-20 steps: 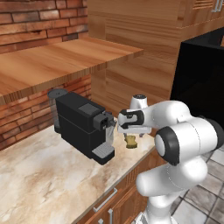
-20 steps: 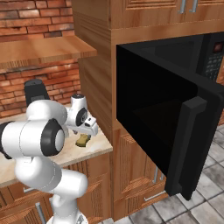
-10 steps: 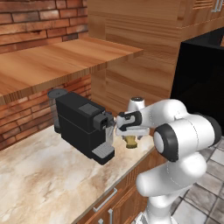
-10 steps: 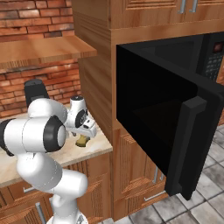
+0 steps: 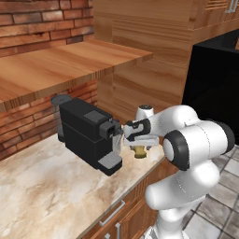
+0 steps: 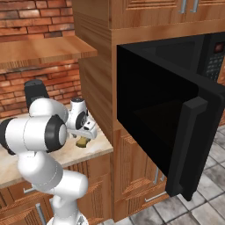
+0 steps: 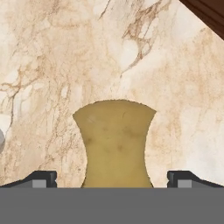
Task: Place the sponge inside the microwave to prepare for sanitizing.
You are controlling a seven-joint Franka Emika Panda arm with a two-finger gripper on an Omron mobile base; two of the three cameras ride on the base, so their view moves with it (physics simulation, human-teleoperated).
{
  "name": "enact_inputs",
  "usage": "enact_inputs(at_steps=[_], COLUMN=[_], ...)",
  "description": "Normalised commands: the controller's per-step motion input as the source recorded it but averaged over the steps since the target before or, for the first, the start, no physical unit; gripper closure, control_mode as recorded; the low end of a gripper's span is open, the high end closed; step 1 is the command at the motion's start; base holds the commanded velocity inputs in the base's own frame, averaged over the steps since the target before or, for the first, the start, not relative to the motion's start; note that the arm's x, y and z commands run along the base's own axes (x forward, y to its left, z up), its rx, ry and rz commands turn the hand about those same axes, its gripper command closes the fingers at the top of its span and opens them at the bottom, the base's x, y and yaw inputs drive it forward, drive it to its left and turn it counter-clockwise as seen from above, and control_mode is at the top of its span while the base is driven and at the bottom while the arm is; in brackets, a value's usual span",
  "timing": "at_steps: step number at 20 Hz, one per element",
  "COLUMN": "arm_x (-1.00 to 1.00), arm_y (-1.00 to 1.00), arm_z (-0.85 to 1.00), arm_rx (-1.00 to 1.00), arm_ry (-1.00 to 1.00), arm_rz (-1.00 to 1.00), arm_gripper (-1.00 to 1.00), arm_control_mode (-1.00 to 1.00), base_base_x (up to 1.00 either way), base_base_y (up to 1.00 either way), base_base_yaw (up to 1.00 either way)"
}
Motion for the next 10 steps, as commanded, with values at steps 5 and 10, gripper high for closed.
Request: enact_inputs(at_steps=[5,10], arm_x=[0.07,0.12], arm_y=[0.00,-0.03], arm_z=[-0.01,-0.21], arm_rx=[0.00,0.00], arm_ry=[0.00,0.00], arm_rz=[0.00,0.00], arm_gripper=[-1.00,-1.00], arm_control_mode=[-1.00,-1.00], base_base_x=[0.00,0.00], base_base_y=[0.00,0.00], base_base_yaw=[0.00,0.00])
